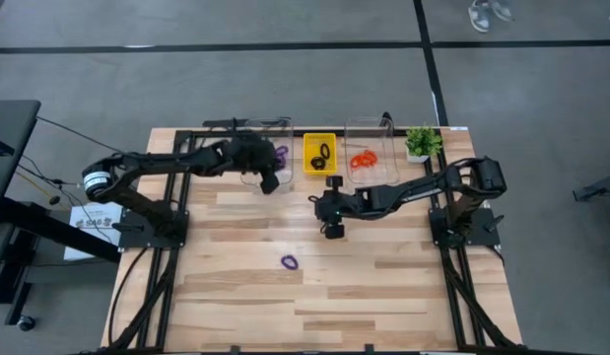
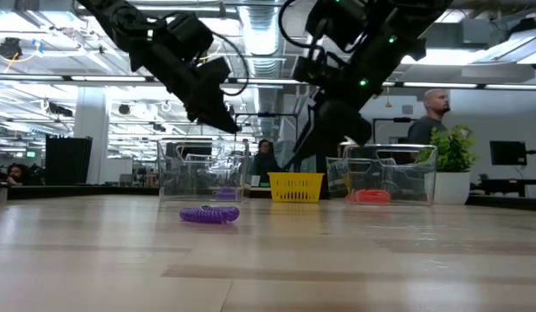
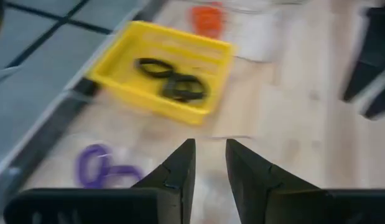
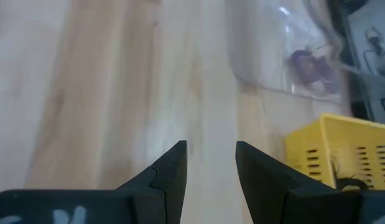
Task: Sort spring keychains
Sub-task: Put the purple spring keychain into the left transparent bin
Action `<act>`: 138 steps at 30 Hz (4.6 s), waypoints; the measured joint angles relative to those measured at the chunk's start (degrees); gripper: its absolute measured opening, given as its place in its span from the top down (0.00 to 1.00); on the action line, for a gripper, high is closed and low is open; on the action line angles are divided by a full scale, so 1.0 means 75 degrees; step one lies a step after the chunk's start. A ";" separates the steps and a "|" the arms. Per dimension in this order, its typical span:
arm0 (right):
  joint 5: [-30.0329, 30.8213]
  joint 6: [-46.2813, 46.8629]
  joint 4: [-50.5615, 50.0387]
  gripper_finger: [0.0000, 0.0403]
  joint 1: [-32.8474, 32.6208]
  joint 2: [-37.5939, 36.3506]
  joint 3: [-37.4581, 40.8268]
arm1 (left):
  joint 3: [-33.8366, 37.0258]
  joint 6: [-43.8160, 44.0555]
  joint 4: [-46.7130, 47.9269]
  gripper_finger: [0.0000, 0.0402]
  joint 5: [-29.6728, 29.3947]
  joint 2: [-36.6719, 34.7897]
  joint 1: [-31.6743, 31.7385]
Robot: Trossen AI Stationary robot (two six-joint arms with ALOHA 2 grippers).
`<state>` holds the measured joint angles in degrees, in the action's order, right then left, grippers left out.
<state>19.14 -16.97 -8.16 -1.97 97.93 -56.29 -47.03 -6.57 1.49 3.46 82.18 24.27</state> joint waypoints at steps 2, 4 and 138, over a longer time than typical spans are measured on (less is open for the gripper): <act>-0.0036 0.0002 0.0019 0.68 -0.0153 -0.0018 0.0026 | 0.0000 0.0000 0.0010 0.79 0.0001 -0.0001 -0.0385; -0.0240 0.0003 0.0184 0.68 -0.0323 -0.0009 0.0017 | 0.0000 0.0000 0.0024 0.79 0.0003 -0.0001 -0.0735; -0.2508 0.1661 0.3602 0.92 -0.1797 0.2410 -0.0581 | 0.0909 0.4111 -0.0273 0.79 -0.1895 0.0005 -0.6289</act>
<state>0.33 -4.51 18.85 -15.45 116.00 -60.65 -40.21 24.26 -0.56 -10.76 82.21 -22.90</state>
